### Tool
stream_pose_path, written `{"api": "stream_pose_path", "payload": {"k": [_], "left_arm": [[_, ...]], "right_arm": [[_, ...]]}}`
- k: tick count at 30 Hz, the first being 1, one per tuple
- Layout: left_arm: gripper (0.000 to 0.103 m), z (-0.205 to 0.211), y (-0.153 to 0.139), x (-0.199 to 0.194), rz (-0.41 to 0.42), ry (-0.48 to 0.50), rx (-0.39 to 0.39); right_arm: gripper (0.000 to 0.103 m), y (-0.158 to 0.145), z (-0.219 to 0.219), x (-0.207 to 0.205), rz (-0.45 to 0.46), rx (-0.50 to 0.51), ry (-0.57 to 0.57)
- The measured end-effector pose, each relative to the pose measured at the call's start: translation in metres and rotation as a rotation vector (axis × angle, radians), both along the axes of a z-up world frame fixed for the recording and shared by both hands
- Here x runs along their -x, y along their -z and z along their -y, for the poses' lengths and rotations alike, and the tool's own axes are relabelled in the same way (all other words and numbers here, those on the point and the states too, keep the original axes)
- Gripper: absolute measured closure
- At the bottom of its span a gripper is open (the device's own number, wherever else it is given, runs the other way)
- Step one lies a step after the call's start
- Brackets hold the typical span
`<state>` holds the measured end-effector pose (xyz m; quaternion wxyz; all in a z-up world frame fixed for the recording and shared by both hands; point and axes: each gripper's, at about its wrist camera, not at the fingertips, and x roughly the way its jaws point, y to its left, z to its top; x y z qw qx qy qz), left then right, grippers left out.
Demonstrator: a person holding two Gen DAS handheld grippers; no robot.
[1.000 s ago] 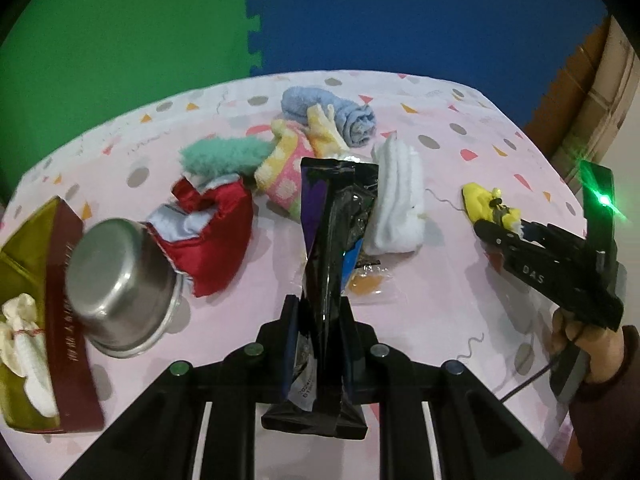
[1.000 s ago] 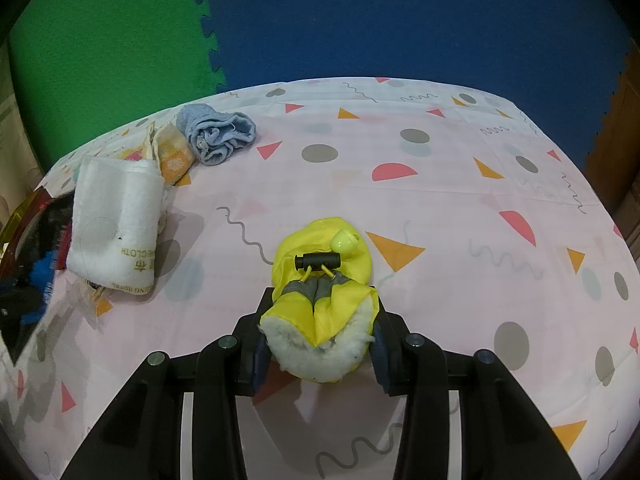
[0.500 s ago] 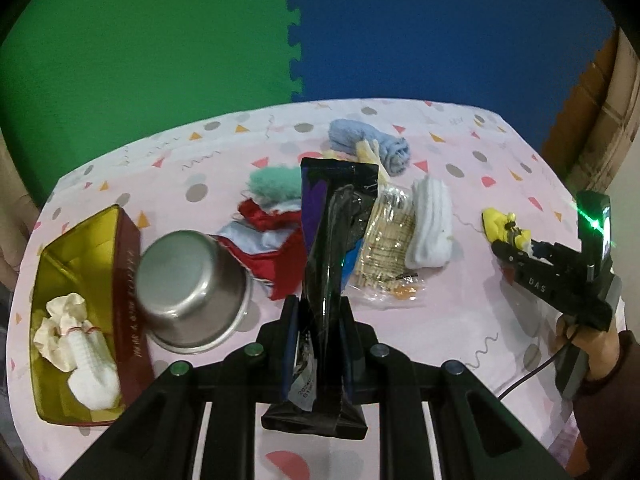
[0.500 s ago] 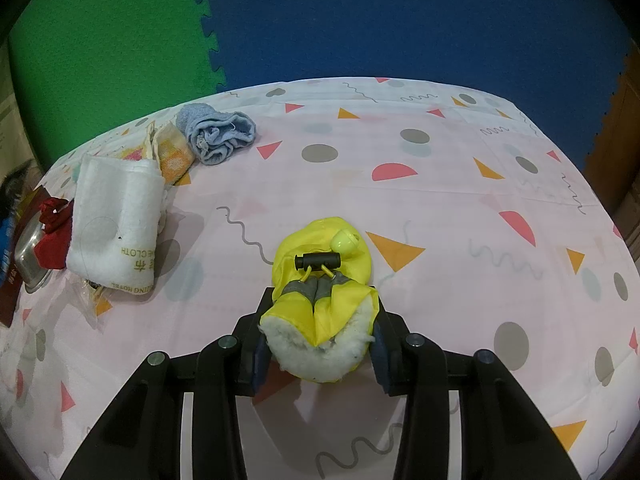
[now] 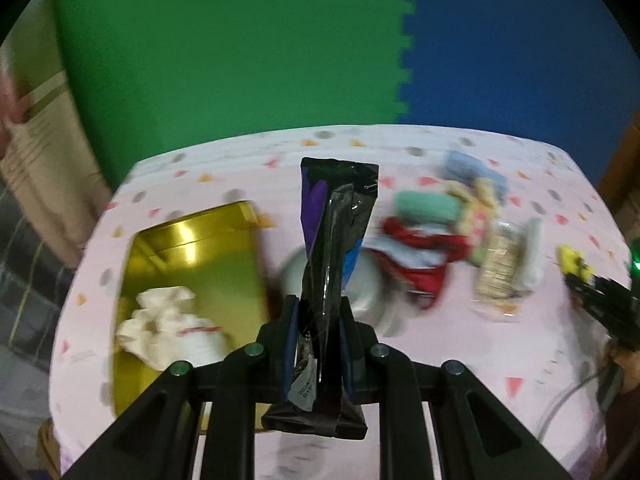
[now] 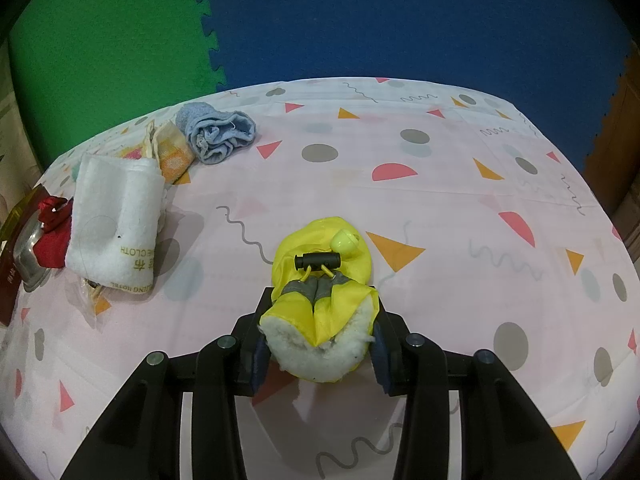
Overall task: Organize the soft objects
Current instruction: 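Carry the black bag into the tin box and open the left gripper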
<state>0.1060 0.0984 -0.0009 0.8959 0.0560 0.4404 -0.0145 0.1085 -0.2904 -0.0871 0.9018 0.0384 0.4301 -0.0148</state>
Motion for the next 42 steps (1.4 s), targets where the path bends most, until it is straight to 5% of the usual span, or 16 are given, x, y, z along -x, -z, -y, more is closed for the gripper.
{"api": "stream_pose_path", "payload": {"k": [17,37,42], "left_arm": [[0.085,-0.131,0.033,-0.042,-0.074,-0.253,-0.033],[0.084,-0.156,0.076,-0.058,-0.176,-0.299,-0.058],[0.073,-0.156,0.074,-0.056,-0.177,-0.294,-0.077]], "right_arm": [[0.063,0.000,0.000,0.000,-0.002,0.016,-0.002],[0.063,0.000,-0.001,0.000,-0.006,0.040,-0.002],[0.063,0.001,-0.002,0.000,-0.006,0.041,-0.002]]}}
